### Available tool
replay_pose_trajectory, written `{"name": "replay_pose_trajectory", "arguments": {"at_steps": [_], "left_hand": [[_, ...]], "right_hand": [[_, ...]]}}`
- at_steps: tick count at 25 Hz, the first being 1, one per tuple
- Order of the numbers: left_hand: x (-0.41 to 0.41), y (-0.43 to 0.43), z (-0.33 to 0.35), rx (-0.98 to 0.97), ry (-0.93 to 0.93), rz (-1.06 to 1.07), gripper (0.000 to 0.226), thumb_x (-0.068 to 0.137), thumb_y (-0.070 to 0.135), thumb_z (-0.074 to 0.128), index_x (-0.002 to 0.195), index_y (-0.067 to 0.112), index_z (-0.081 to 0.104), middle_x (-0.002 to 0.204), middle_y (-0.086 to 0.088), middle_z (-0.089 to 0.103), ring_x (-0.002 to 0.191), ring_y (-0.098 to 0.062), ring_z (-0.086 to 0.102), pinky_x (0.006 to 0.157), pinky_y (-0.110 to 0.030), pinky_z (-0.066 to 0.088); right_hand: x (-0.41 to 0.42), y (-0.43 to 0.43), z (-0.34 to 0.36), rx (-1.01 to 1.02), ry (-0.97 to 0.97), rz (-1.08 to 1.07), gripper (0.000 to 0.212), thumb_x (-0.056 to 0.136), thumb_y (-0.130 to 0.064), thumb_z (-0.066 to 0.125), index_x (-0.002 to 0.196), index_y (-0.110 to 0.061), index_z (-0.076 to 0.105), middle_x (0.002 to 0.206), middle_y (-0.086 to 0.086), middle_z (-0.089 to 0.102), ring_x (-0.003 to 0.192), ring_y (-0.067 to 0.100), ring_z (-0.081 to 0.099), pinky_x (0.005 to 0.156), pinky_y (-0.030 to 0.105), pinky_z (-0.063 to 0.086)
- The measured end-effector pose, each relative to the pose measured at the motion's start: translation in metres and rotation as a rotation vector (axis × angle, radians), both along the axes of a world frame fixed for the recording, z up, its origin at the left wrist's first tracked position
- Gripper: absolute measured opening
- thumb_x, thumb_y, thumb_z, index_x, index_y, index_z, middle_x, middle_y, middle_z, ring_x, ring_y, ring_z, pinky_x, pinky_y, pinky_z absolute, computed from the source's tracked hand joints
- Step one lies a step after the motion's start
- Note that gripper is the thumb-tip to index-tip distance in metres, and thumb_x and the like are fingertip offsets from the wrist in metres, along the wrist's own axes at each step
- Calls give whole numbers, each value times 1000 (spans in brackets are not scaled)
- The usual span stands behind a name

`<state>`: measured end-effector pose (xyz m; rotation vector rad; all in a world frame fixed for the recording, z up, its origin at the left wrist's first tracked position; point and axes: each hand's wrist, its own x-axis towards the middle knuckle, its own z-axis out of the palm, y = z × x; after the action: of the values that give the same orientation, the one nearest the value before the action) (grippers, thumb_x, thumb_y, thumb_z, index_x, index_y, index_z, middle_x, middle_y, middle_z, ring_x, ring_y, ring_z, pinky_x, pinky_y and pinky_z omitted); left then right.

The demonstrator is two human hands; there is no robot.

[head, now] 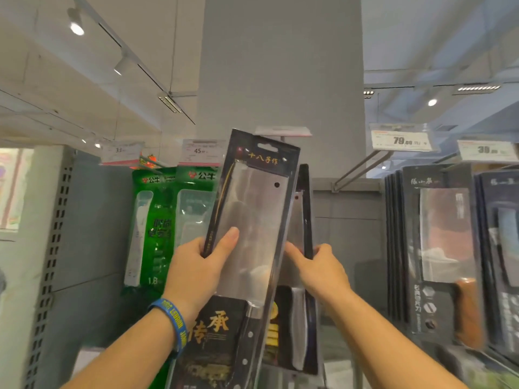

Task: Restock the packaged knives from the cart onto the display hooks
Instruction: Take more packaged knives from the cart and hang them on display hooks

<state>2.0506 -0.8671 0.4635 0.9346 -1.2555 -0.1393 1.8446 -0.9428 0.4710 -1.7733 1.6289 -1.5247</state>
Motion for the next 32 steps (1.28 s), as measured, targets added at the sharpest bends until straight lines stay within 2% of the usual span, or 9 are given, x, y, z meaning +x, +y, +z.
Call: {"name": "replay_pose_trajectory", "arguments": {"at_steps": [3,5,9,13,16,19,23,29,32], "left_hand": [[-31,-9,-13,26,38,-131,64,67,78,66,70,14,70,66,-4,70,61,-21,66,62,-35,56],[-57,-9,-17,-7,51,-186,48,70,72,64,71,25,73,66,9,71,61,-5,65,61,-22,54],[-110,-6,-25,-39,30,-334,51,79,66,59,85,17,72,79,3,75,78,-14,72,72,-35,57],[-149,-2,-30,90,-361,-295,70,76,85,41,73,17,54,61,1,57,60,-14,52,64,-34,45],[-155,-11,1,40,-597,-110,49,77,77,50,76,28,55,67,16,60,69,-9,57,69,-30,47],[-158,-14,65,-369,-649,-21,23,86,44,68,102,30,64,104,16,64,91,-9,62,83,-30,51],[-169,-25,161,-842,-986,399,36,87,22,66,122,13,66,135,-11,59,113,-34,59,84,-44,55],[-174,-22,205,-701,-1117,561,29,105,34,43,113,23,68,100,-5,71,92,-32,60,64,-36,42],[-176,-15,217,-573,-1056,457,36,103,46,42,103,22,68,85,-7,68,82,-34,57,60,-33,34]], "right_hand": [[-13,41,-9,-226,-222,207,58,90,-83,32,115,-39,61,112,-19,70,109,9,65,84,29,47],[-25,63,-12,-233,-316,408,53,87,-81,47,108,-37,66,100,-19,74,97,1,70,81,28,50],[-65,79,-47,-166,-370,500,24,86,-52,75,88,-28,78,81,-11,78,76,4,74,64,15,55],[-114,80,-77,-117,-627,390,64,76,-51,77,122,-5,71,115,14,76,111,29,72,99,45,56],[-140,85,-77,-164,-589,259,32,81,-40,75,106,-19,77,100,-8,80,94,0,74,79,13,54],[-159,92,-70,-198,-502,123,3,91,-26,74,91,-27,76,80,-17,78,72,-12,70,59,2,45],[-164,95,-67,-221,-521,114,7,84,-17,82,90,-16,82,83,1,80,76,6,76,61,12,52],[-158,84,-63,-269,-455,93,50,63,-42,89,88,0,79,77,13,77,71,13,68,80,36,58],[-150,84,-45,-389,-413,19,66,60,-61,83,62,0,57,59,1,46,61,11,40,61,29,42]]}}
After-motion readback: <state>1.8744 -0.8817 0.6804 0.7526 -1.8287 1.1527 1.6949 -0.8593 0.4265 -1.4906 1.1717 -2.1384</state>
